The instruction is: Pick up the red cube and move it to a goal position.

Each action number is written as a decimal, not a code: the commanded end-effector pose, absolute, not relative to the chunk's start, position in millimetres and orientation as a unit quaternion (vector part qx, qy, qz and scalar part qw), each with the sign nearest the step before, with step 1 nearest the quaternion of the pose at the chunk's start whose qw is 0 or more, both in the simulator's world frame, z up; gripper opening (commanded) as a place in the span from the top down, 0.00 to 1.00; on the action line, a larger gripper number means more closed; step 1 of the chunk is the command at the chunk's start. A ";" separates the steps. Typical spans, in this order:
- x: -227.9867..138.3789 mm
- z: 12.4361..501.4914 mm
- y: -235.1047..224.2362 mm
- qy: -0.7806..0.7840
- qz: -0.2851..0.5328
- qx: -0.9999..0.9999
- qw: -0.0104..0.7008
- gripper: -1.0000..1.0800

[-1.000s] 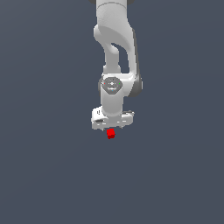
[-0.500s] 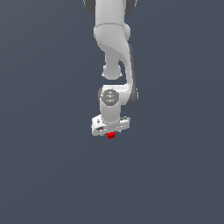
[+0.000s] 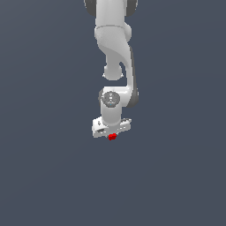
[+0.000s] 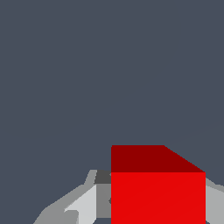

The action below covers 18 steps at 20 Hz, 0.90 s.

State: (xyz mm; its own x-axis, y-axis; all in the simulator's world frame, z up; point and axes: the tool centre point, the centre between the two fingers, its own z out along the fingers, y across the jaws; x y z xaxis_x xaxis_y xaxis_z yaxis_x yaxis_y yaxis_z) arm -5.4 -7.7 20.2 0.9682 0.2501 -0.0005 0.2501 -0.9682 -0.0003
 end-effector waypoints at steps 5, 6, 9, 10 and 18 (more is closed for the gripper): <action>-5.3 20.5 -7.6 -0.126 0.000 -0.992 0.000 1.00; -5.2 21.4 -7.8 -0.126 0.000 -0.992 0.000 1.00; -4.8 27.8 -9.0 -0.126 0.000 -0.992 0.000 1.00; -4.5 31.1 -9.6 -0.126 0.000 -0.992 0.000 1.00; -0.7 81.2 -19.3 -0.126 0.000 -0.992 0.000 1.00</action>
State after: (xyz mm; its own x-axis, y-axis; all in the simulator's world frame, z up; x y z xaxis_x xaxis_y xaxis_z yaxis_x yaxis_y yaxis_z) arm -2.0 -16.9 68.7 0.9681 0.2506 -0.0019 0.2506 -0.9681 -0.0007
